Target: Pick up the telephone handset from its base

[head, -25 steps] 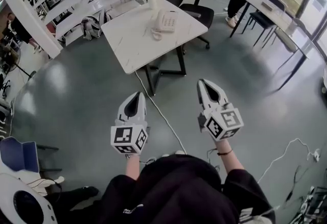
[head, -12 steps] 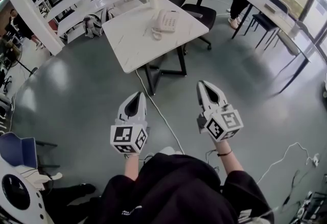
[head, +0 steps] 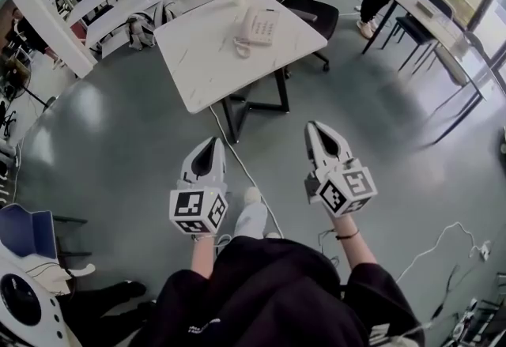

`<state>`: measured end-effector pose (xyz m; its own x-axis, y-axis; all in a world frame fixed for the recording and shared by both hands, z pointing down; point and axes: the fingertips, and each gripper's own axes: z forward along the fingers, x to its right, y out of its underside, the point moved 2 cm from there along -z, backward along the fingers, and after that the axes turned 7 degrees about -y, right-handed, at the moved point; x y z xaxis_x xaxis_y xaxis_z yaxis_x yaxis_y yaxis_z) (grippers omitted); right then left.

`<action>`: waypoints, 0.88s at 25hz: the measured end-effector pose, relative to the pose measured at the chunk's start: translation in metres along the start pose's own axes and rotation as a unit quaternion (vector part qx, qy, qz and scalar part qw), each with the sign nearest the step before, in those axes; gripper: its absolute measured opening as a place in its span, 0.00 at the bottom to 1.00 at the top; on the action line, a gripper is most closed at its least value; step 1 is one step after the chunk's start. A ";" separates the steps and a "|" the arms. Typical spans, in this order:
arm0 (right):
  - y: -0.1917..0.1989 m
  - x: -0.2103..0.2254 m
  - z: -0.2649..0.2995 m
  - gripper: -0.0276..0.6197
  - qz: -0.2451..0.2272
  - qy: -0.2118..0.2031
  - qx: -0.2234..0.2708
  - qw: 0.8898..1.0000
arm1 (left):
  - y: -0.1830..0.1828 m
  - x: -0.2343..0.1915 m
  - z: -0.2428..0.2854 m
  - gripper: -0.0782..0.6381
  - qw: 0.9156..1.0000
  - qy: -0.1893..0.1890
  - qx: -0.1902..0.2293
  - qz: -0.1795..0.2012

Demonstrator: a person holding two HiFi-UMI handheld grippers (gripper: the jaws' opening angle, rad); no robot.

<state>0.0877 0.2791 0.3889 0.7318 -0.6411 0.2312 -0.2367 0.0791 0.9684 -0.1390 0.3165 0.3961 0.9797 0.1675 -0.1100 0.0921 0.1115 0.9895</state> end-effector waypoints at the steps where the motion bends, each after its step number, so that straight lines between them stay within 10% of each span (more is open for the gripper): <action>1: 0.002 0.004 0.007 0.03 0.000 0.000 -0.001 1.000 | 0.001 -0.002 0.008 0.11 1.000 0.002 -0.001 0.000; 22: 0.032 0.086 0.194 0.03 0.024 0.007 -0.009 1.000 | 0.008 -0.064 0.210 0.11 0.997 0.061 -0.043 -0.011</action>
<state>0.0197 0.0784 0.4214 0.7290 -0.6251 0.2792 -0.2605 0.1238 0.9575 -0.1633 0.1009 0.4311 0.9484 0.2804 -0.1481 0.0932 0.1999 0.9754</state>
